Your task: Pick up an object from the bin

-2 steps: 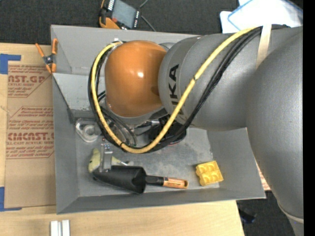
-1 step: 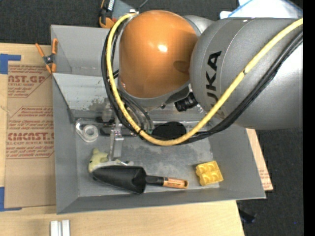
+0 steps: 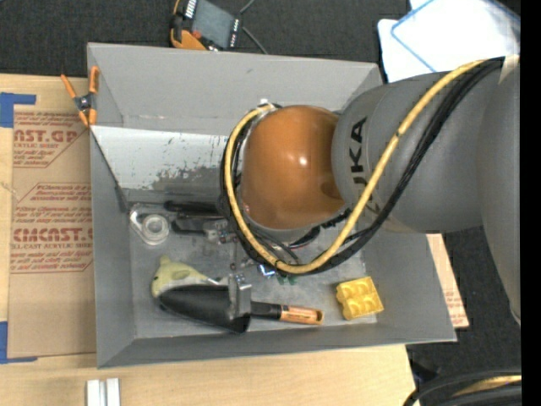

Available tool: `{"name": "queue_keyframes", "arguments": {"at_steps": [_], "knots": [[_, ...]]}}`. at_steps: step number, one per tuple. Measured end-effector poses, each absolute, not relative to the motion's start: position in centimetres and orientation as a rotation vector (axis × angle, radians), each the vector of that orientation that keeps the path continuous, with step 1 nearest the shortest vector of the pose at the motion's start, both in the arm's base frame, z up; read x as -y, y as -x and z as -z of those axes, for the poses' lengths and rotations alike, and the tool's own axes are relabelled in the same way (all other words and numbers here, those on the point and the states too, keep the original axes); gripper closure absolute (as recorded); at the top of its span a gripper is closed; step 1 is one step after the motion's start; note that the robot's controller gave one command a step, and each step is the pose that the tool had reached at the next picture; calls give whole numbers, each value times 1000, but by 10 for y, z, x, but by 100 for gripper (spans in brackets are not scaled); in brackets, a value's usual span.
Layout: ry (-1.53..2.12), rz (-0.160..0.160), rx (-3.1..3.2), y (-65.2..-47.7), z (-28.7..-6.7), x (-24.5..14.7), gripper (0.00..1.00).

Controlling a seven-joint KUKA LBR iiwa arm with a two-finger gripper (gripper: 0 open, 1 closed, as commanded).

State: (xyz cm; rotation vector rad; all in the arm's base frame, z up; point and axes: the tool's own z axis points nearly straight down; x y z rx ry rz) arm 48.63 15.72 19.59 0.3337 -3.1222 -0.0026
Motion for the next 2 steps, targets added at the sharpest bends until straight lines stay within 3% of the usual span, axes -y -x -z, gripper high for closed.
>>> {"name": "queue_keyframes", "arguments": {"at_steps": [1,2], "knots": [[-155,26,3175,-576,-270,-210,0],[-222,19,3161,-568,-258,-203,0]]}}
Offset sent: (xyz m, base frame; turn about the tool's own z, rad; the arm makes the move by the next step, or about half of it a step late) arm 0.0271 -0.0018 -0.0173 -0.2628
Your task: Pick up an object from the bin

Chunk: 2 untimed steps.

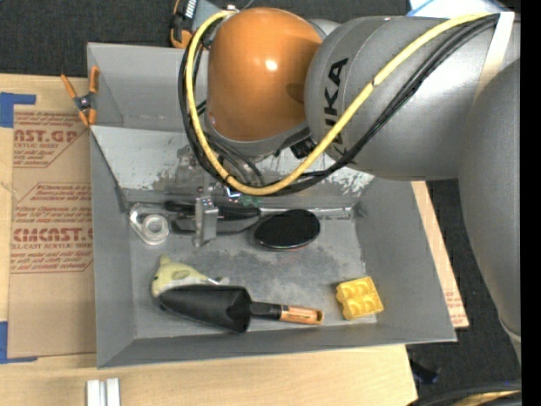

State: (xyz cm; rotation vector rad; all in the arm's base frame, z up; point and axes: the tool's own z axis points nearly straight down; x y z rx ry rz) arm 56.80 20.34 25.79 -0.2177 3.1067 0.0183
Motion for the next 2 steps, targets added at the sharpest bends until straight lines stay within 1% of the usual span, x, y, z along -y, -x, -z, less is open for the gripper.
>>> {"name": "queue_keyframes", "arguments": {"at_steps": [1,2], "knots": [[460,-18,-3066,-594,-321,-206,0],[294,-16,-3104,-591,-209,-210,0]]}}
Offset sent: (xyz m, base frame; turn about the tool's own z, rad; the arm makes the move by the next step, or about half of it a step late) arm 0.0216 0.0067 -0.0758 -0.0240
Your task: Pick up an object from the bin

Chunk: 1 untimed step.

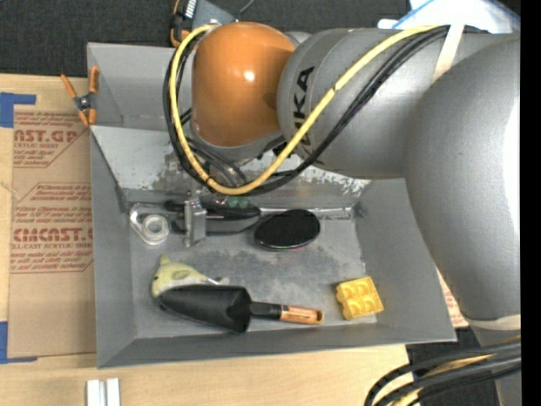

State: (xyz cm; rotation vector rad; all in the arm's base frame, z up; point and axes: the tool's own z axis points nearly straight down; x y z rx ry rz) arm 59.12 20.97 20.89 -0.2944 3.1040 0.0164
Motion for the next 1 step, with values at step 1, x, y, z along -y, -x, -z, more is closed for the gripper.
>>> {"name": "queue_keyframes", "arguments": {"at_steps": [1], "knots": [[170,-26,-3097,-545,-223,-213,0]]}}
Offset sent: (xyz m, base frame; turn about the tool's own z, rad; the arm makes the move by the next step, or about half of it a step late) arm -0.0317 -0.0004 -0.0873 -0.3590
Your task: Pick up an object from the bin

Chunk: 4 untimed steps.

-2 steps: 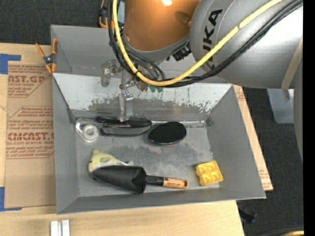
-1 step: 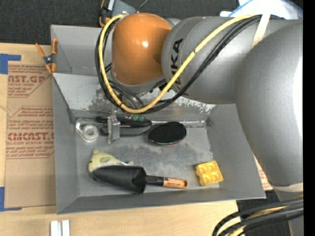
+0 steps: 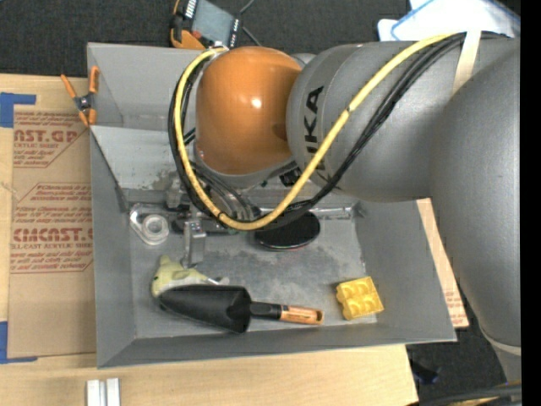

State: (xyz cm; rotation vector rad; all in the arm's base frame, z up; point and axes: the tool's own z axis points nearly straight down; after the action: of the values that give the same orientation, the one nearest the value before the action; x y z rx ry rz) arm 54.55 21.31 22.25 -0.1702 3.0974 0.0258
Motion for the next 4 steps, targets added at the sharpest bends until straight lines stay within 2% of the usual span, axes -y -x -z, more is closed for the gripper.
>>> {"name": "queue_keyframes", "arguments": {"at_steps": [1,2,3,4], "knots": [[635,-18,-3035,-553,-167,-212,0],[499,-22,-3059,-534,-158,-201,0],[601,-18,-3043,-533,-124,-199,0],[769,-19,-2998,-535,-69,-197,0]]}}
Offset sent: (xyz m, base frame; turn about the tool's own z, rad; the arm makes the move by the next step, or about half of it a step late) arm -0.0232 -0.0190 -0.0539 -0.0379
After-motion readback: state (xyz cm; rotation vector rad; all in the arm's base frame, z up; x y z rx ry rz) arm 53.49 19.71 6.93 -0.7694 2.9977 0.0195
